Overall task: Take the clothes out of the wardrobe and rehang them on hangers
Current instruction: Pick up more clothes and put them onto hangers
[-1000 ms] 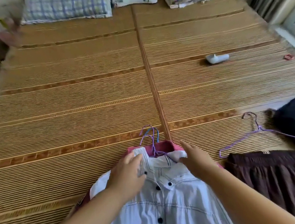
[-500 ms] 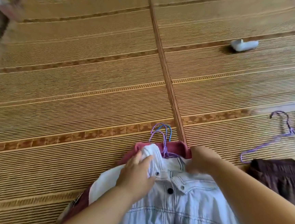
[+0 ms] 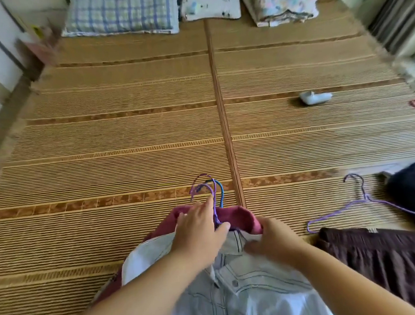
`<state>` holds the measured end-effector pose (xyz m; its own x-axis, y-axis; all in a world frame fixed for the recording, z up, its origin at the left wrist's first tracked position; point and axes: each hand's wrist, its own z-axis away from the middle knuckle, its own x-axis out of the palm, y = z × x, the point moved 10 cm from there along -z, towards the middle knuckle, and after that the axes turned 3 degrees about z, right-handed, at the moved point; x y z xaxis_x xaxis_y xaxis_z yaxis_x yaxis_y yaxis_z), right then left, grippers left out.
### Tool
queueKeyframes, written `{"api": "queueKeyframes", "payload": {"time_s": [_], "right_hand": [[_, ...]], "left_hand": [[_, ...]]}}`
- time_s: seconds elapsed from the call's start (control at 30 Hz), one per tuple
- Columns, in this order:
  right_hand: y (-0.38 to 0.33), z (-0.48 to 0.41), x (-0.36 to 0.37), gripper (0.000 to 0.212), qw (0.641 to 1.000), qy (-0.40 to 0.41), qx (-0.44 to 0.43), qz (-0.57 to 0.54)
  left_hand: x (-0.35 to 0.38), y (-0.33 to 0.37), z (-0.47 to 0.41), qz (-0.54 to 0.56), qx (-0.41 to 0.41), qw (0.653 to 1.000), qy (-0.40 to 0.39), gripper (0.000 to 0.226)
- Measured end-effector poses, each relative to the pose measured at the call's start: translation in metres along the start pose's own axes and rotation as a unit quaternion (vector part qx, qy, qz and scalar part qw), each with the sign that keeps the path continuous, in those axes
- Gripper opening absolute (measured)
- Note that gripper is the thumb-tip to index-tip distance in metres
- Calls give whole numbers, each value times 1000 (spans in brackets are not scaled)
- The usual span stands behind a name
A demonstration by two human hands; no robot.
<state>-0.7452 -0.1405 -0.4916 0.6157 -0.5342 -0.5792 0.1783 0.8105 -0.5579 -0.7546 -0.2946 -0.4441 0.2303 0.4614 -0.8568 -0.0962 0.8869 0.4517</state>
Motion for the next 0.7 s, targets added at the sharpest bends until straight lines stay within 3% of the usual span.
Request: {"api": "queueKeyframes", "payload": {"time_s": [0.2, 0.37, 0.47, 0.53, 0.63, 0.7], "right_hand": [[-70, 109, -33, 24, 997, 36, -64, -32], [-157, 201, -50, 34, 989, 16, -145, -7], [-226, 251, -63, 36, 975, 3, -214, 58], [-277, 286, -68, 39, 961, -20, -263, 84], [-350, 338, -64, 33, 936, -103, -337, 13], [-390, 364, -59, 55, 925, -159, -340, -55]], "left_hand": [[-92, 28, 69, 150, -96, 981, 74, 42], [-207, 45, 161, 225, -111, 943, 219, 15], [-269, 47, 211, 342, -85, 895, 273, 8], [-315, 46, 248, 425, -65, 848, 309, 18], [-382, 38, 302, 471, -49, 796, 376, 24], [-425, 27, 343, 487, -37, 761, 426, 24]]}}
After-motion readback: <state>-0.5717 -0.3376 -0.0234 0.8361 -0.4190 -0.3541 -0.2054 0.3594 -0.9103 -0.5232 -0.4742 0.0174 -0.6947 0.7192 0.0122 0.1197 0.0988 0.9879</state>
